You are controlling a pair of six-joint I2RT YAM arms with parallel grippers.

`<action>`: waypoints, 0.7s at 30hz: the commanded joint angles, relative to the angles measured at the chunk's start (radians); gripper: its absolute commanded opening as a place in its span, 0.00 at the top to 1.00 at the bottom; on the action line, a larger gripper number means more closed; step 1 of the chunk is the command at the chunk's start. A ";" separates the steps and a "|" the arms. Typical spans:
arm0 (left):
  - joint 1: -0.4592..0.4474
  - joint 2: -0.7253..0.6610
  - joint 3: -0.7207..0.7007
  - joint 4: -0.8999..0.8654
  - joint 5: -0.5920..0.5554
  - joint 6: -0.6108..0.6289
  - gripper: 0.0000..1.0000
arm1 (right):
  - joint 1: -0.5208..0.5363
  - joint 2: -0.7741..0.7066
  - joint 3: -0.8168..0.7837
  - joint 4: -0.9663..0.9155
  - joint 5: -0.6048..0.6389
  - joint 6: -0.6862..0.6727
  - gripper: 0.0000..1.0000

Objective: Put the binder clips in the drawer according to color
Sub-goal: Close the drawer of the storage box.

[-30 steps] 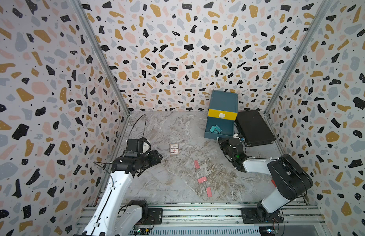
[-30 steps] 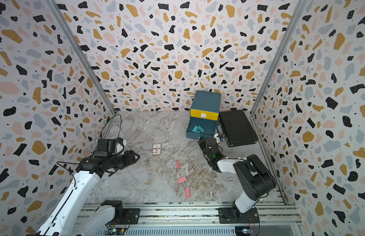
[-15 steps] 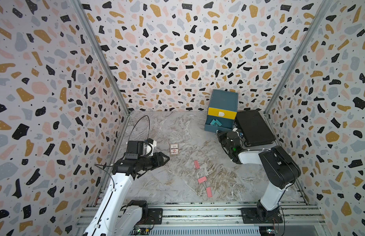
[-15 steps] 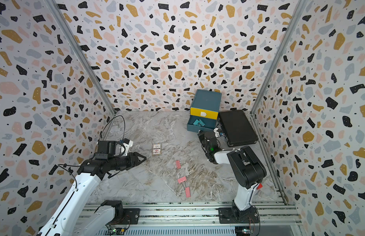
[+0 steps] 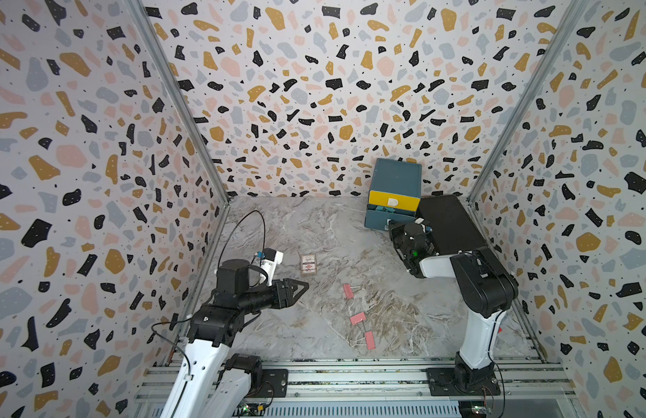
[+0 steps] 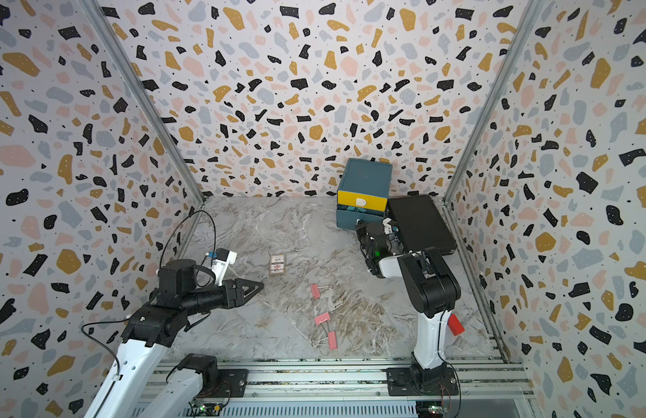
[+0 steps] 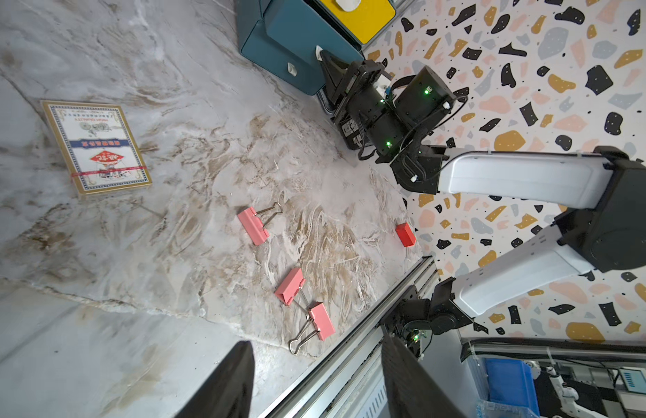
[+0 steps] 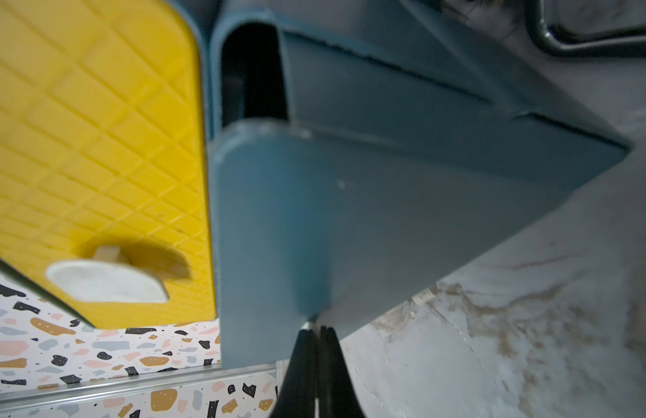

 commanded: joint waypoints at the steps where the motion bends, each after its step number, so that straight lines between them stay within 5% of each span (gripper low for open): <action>1: -0.004 -0.005 0.017 -0.010 -0.066 0.028 0.40 | -0.034 0.022 0.038 0.018 0.023 0.019 1.00; 8: -0.004 -0.062 0.030 -0.061 -0.294 0.004 0.39 | -0.059 0.061 0.097 0.028 0.026 0.037 1.00; 16: -0.004 -0.082 0.030 -0.061 -0.341 -0.003 0.38 | -0.062 0.081 0.132 0.003 0.019 0.052 1.00; 21: -0.004 -0.082 0.030 -0.066 -0.340 -0.001 0.37 | -0.060 0.022 0.059 0.009 0.016 0.045 0.73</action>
